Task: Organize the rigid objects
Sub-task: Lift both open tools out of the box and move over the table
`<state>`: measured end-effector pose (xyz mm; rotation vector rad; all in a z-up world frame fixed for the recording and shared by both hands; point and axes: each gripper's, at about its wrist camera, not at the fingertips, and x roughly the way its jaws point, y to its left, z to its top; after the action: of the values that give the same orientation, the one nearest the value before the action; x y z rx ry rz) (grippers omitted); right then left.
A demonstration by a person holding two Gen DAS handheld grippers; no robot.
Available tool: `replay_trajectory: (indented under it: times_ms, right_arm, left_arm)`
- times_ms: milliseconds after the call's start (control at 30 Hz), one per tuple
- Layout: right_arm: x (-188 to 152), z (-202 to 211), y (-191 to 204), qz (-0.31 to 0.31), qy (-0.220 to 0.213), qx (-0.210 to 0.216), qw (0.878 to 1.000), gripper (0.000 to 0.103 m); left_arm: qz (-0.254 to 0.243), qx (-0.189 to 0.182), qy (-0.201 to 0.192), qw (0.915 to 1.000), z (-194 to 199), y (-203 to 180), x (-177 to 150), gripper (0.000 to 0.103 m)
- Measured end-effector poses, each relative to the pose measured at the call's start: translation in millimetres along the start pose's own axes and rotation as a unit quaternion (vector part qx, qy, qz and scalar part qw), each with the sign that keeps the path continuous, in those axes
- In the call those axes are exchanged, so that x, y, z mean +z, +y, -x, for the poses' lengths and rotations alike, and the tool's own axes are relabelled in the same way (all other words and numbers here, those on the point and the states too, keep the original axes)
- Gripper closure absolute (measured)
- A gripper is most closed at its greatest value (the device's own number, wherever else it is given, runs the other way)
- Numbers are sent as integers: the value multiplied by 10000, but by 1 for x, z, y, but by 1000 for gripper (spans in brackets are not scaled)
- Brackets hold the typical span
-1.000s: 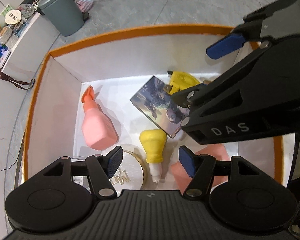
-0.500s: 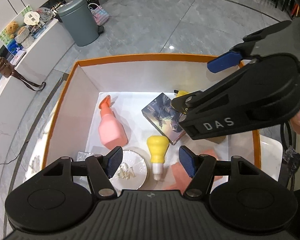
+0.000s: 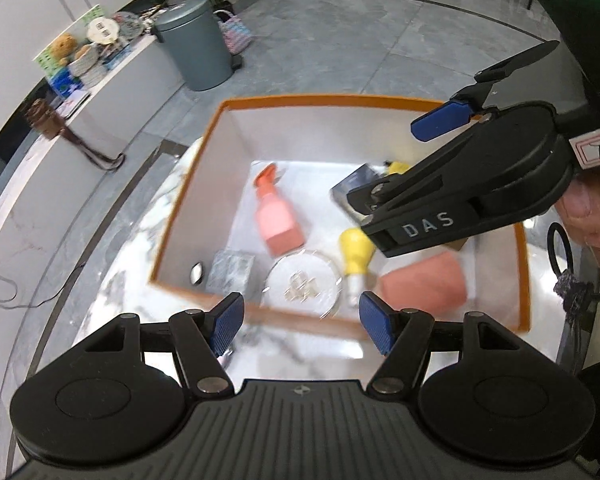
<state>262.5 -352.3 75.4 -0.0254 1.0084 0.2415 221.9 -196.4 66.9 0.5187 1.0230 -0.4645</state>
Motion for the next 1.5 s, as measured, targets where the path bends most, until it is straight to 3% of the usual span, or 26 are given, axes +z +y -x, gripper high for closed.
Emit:
replay_trajectory:
  times_ms: [333,533,1033,1133,1333,1433,1500]
  right_arm:
    - [0,-3,54,497,-37,182,9986,28]
    - [2,-6,86,802,-206,308,9961,28]
    - [-7,-31,167,1565,-119,436,9866,28]
    - [-11,-39,181,1721,-114,319,9845,21]
    - [-12,-47,194,1811,-327,53,9829,23]
    - [-14,-41,203,1860,-832,-172,9789,23]
    - [-18,-36,212,1878,-1146,-220,9753,23]
  left_arm:
    - [573,290,70,9979,10,47,-48,22]
    - [873,301,217,9955,5,70,-83,22]
    - [1680,326,309,9848,-5,124,-163,22]
    - [1842,367,210,9820,-5,130,-177,22]
    - [2286,491,-174,9721,-4,136,-205,22]
    - [2697,629,-550,9593,0,143,-219,22]
    - [2875,1021,-809,9489,3,145,-225,18]
